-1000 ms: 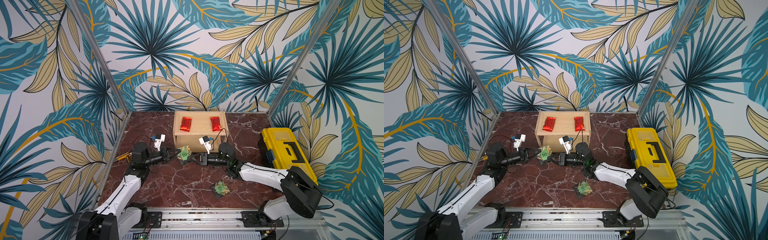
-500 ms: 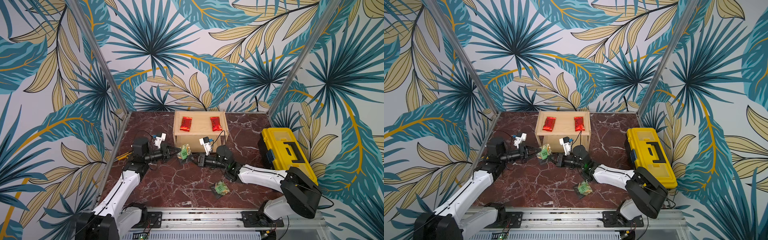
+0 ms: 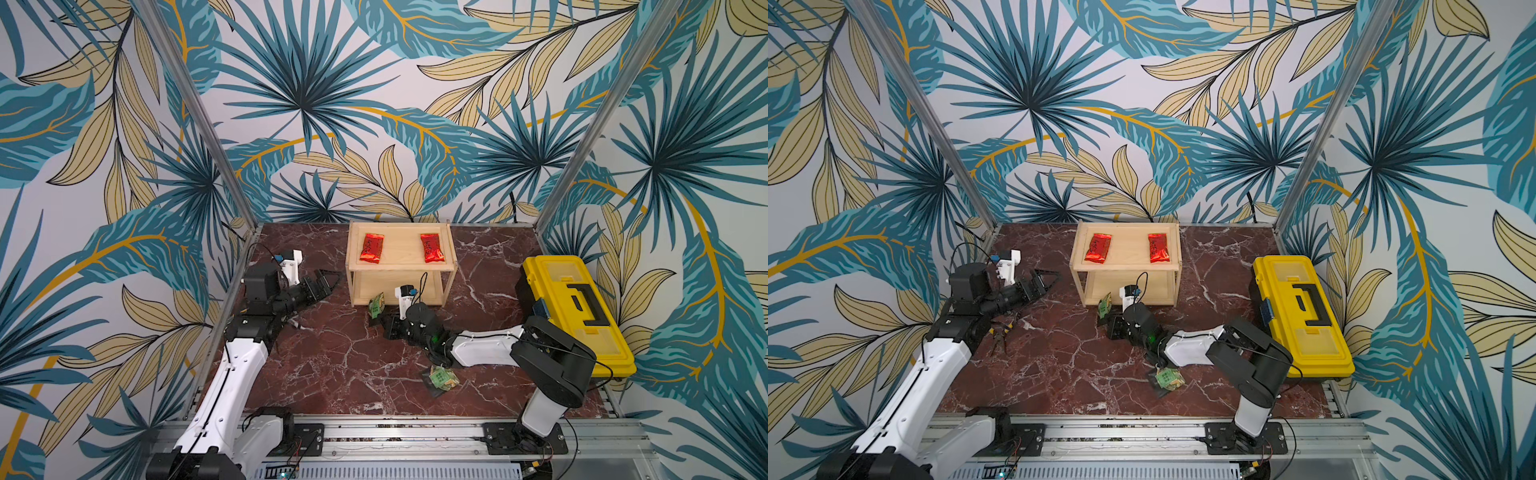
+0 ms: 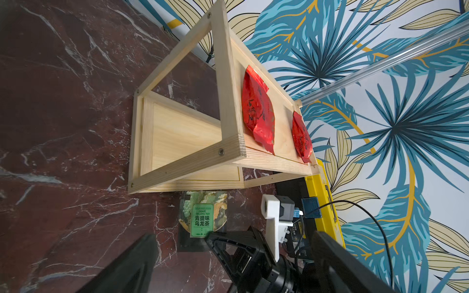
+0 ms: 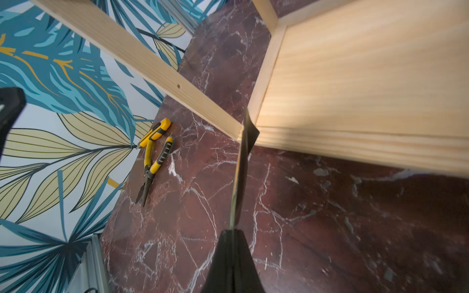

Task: Place the tea bags on the shelf by color
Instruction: Pick up the tea bag from the center of the board, then place the tea bag on the shelf.

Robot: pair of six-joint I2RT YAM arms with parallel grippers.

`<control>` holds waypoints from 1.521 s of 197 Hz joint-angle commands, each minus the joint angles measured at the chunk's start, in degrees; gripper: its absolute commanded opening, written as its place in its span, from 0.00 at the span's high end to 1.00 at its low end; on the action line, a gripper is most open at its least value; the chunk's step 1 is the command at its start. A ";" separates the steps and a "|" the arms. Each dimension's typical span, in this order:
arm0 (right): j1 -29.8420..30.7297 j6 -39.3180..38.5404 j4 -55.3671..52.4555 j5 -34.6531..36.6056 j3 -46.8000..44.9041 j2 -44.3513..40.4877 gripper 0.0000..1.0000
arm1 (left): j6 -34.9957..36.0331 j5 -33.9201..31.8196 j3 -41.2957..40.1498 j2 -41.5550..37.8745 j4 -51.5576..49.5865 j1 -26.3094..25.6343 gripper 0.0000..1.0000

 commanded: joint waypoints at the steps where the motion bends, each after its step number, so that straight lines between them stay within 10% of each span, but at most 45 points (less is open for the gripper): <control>1: 0.39 -4.28 -0.06 5.66 2.86 1.86 1.00 | 2.55 -0.84 1.95 0.19 -0.67 0.61 0.00; 228: -2.18 -12.95 7.46 10.35 13.41 16.95 1.00 | 4.54 0.39 0.80 -1.07 -1.39 0.62 0.00; 299: -3.53 -12.48 5.95 11.30 14.72 18.38 0.81 | 4.83 0.04 0.19 -2.33 -2.69 0.65 0.00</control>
